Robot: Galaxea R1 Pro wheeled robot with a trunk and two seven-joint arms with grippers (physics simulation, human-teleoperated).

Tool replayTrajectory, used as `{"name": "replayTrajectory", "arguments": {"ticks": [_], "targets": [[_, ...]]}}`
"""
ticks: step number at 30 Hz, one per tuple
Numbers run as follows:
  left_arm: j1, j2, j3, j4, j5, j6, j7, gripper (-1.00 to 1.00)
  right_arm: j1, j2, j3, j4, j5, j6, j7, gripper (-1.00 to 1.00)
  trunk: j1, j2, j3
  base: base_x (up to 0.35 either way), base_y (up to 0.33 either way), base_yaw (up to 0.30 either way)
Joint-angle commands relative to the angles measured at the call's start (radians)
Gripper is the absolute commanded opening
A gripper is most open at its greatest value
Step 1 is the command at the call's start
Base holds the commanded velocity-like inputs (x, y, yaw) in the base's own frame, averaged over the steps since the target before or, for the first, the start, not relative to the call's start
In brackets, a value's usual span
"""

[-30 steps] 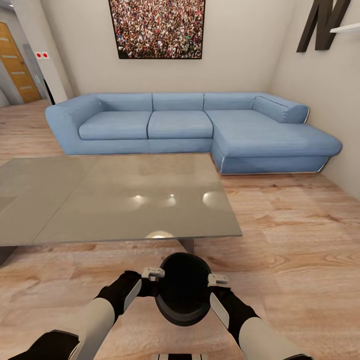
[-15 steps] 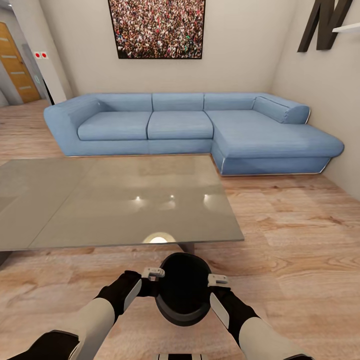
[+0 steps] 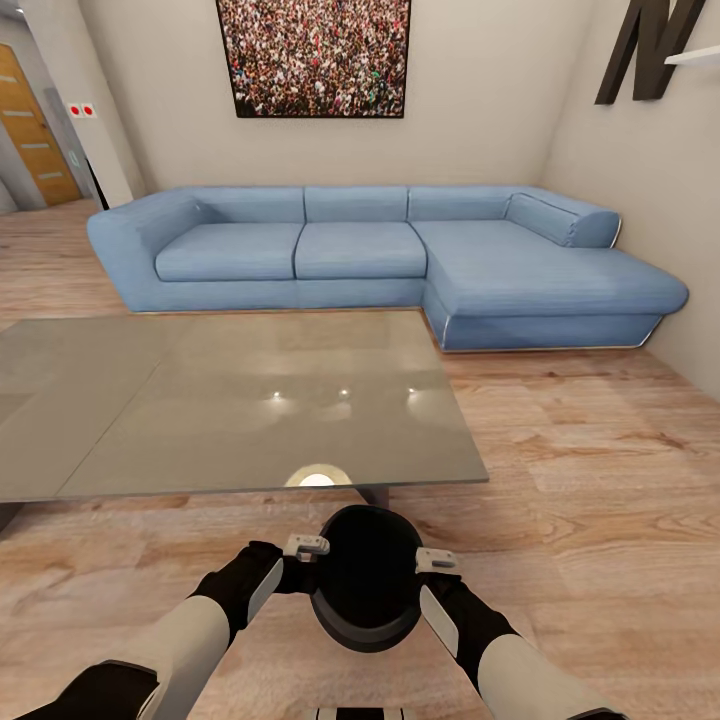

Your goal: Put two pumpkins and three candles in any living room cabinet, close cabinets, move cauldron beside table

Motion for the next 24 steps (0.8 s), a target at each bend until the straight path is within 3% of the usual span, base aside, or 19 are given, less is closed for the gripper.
{"name": "replayTrajectory", "arguments": {"ticks": [1,8,17,24], "targets": [[0.000,0.001,-0.004,0.000,-0.004,0.005,0.000,-1.00,-0.001,0.000,0.018,-0.010,-0.022,0.002,0.008,-1.00,0.000,0.000,-0.001,0.000,0.000,0.000],[0.000,0.000,-0.004,0.000,-0.004,0.005,0.000,-1.00,-0.001,0.000,0.018,-0.010,-0.022,0.002,0.008,-1.00,0.000,0.000,-0.001,0.000,0.000,0.000],[0.000,-0.001,-0.004,0.000,-0.004,0.005,0.000,-1.00,-0.001,0.000,0.018,-0.010,-0.022,0.002,0.008,-1.00,0.004,-0.003,-0.036,0.000,0.000,0.000],[0.000,-0.001,-0.004,0.000,-0.004,0.005,0.000,-1.00,-0.001,0.000,0.018,-0.010,-0.022,0.002,0.008,-1.00,0.004,-0.003,-0.036,0.000,0.000,0.000]]}}
